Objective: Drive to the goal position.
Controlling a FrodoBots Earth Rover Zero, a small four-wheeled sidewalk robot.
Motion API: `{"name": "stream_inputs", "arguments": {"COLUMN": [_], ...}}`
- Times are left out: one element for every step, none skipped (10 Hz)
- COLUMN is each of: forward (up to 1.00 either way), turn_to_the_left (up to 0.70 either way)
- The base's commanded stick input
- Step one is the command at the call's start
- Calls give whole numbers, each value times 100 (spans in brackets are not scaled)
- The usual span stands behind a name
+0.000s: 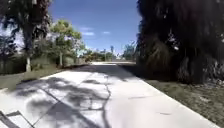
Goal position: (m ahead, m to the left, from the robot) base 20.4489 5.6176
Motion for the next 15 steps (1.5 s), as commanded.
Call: {"name": "stream_inputs", "arguments": {"forward": [85, 85, 85, 85, 85, 85, 85, 85, 85, 85, 85, 85, 85, 85, 85], "turn_to_the_left": [0, 0, 0, 0, 0, 0, 0, 0, 0, 0, 0, 0, 0, 0, 0]}}
